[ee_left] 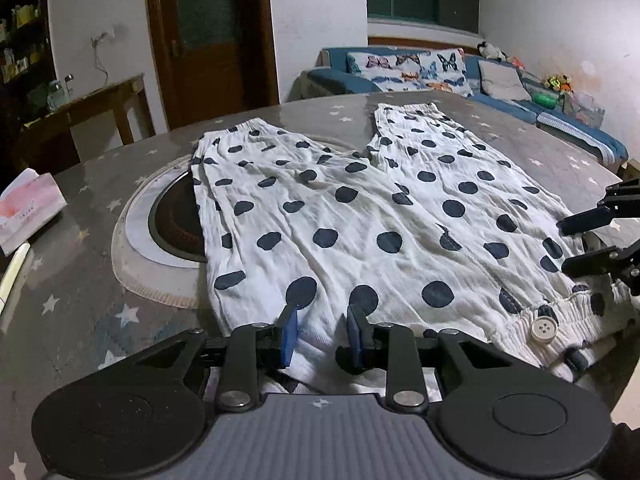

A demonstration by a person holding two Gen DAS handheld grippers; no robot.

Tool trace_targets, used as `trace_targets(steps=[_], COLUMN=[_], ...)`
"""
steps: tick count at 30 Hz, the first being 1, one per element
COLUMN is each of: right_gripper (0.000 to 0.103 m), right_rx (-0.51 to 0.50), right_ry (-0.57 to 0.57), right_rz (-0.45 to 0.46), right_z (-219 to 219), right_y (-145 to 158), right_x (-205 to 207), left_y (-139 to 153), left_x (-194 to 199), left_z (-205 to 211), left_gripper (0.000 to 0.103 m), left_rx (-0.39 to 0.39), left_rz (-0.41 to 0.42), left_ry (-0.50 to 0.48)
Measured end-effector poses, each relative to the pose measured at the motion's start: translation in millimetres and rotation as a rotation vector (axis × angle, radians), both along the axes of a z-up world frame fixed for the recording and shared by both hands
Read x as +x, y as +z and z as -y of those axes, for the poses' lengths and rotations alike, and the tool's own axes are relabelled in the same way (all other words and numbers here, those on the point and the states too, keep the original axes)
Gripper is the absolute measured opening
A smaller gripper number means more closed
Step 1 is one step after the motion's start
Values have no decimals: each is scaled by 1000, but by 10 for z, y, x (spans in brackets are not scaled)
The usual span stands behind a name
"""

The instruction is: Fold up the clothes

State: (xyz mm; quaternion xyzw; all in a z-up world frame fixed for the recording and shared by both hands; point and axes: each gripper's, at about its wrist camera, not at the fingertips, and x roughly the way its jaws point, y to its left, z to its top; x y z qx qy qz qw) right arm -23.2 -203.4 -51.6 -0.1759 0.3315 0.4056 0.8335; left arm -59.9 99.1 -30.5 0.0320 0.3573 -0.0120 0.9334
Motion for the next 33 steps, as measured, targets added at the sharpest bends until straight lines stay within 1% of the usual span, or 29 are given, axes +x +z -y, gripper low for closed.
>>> trace_targets(steps=[3,6,8,12,16,19,21,25,28,31,33], right_gripper=[61,62,62,62,62,62,62,62,62,62,62], right_rx=[-2,23,38,52,66,55,51,40,40,29,30], right_ry=[18,18,10,-20,-53,-71,-85,-110,-129,-162,-171], right_rz=[-9,-5,5,24,14,11,0,-15,-12,-12,-13], right_z=[-19,-29,-50,-148,-267,-335,-351,-332,-251,-160,-111], right_y=[68,169,227,256,207,134,77,-35,-65,-65,-41], right_x=[38,145,251,557,892,1091,1200,1338,1373,1415,1449], left_y=[74,157,191,200,104,18,1,-35,-58,-53,-35], left_x=[92,220,324,546,718,771,768,761,756,753,755], left_z=[-39,-77,-96,-151,-233,-316,-350,-419,-468,-506,-528], left_gripper=[38,42,44,44,44,44,44,44,45,44,44], left_rx=[-19,-35,-39,-37,-27,-25,-23,-20,-16,2,-2], left_rz=[-16,3,13,23,-1,-29,-31,-37,-41,-42,-48], left_ry=[-3,10,19,41,82,106,115,134,148,172,184])
